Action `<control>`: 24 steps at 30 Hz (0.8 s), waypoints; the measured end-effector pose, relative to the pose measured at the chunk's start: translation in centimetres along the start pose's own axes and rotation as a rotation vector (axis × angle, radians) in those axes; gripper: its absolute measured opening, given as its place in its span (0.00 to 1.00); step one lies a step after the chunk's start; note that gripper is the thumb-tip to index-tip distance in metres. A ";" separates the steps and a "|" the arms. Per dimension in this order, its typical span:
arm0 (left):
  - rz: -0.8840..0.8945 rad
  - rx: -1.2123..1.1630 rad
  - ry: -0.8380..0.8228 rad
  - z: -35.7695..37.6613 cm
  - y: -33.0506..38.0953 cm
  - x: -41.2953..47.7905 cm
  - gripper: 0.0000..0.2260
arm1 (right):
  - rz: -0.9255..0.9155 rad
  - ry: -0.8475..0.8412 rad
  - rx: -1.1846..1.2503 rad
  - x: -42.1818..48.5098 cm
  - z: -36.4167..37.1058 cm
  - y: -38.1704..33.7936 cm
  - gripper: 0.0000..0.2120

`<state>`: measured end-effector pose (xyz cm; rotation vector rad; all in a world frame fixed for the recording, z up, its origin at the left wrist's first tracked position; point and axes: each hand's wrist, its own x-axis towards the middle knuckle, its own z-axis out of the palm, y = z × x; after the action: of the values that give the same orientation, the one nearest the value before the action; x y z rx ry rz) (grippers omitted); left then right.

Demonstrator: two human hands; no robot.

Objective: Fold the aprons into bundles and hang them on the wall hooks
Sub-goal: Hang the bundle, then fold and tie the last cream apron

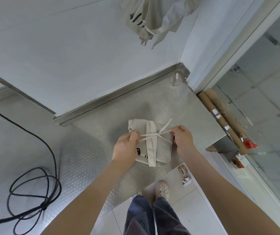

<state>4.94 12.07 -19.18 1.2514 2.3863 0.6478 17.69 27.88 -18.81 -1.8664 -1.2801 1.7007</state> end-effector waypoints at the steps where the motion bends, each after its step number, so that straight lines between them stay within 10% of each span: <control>1: -0.006 0.006 -0.005 -0.2 -0.1 -0.1 0.19 | -0.017 -0.008 -0.015 -0.1 -0.1 0.0 0.12; 7: 0.071 -0.068 -0.076 -1.8 0.0 0.2 0.15 | -0.332 -0.232 -0.199 -1.3 -0.3 -1.3 0.13; 13: 0.087 -0.096 0.044 -2.8 0.6 0.5 0.21 | -0.710 -0.441 -1.139 -2.3 1.7 -0.4 0.11; 24: 0.230 -0.028 -0.019 -8.2 6.5 4.5 0.14 | -0.667 -0.452 -0.704 -6.3 -0.5 -7.2 0.09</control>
<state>2.65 17.22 -9.32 1.5264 2.2293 0.7304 15.94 27.21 -9.37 -1.0715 -2.5766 1.4128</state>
